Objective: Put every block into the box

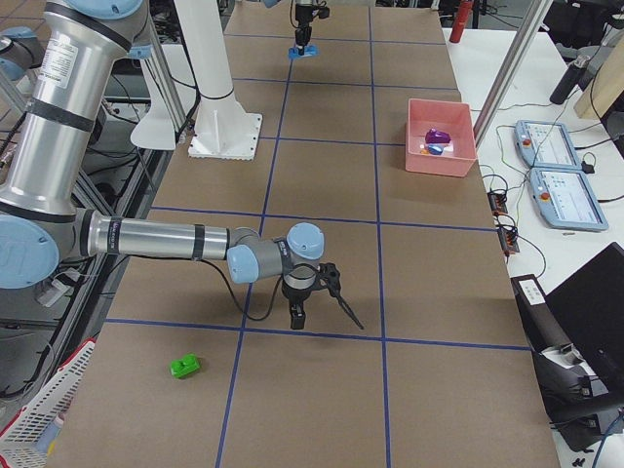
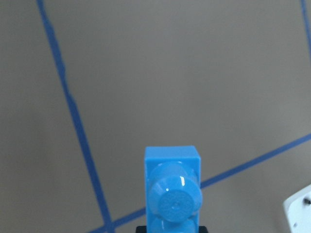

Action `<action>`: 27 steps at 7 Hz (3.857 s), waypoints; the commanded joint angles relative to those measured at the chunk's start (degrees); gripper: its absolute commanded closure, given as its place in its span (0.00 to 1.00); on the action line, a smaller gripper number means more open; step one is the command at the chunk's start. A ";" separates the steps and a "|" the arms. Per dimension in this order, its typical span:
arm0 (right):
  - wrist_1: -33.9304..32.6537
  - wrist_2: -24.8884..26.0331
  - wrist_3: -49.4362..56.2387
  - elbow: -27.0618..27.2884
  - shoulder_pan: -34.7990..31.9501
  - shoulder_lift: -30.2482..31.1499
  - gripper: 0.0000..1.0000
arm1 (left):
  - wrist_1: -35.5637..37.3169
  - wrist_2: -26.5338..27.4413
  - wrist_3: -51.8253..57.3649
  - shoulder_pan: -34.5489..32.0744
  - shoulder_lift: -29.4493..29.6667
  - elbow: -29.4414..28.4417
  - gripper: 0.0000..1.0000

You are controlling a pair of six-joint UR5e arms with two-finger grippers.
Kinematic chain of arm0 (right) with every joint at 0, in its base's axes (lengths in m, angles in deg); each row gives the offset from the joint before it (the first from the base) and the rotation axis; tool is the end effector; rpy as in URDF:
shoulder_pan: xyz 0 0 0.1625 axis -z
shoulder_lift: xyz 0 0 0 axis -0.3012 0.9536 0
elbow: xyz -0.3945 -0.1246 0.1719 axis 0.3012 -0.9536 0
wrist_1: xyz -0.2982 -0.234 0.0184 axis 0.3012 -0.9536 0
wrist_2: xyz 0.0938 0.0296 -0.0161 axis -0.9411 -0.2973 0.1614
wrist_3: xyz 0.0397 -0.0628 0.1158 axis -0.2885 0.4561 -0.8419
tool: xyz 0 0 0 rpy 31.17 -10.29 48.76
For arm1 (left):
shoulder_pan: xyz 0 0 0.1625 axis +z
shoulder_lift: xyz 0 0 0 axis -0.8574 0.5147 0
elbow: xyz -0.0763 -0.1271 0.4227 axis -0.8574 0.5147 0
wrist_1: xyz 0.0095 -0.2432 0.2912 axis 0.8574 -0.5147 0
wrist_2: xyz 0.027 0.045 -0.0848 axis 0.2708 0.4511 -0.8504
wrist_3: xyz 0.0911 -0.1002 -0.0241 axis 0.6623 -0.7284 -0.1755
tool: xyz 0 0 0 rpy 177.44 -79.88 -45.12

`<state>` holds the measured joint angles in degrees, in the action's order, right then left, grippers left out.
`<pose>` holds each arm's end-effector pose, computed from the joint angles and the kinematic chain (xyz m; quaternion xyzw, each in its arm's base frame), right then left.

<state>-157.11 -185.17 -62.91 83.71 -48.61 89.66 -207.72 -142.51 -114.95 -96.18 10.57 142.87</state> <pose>-0.0725 -0.2906 0.7285 -0.0297 -0.3185 -0.1381 0.9373 0.2789 -0.2846 0.4087 0.0772 0.5298 0.1203 0.8360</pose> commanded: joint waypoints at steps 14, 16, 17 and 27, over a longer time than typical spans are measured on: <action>19.20 -6.71 11.48 -12.06 8.13 16.63 0.79 | 9.33 0.69 -1.11 -7.75 33.84 -18.02 1.00; 19.54 -6.79 12.00 -11.98 8.49 16.72 1.00 | 9.25 0.69 -7.32 -7.94 42.20 -23.13 1.00; 19.55 -6.45 12.09 -11.28 8.14 17.41 1.00 | 8.90 1.73 -11.53 -7.94 46.59 -26.55 1.00; 19.02 -3.72 12.27 9.10 -8.73 27.53 1.00 | -9.12 28.99 -25.64 -8.82 74.67 -78.61 0.63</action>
<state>-137.93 -188.89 -50.58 91.00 -55.94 117.40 -216.74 -114.75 -140.40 -105.20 84.99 65.96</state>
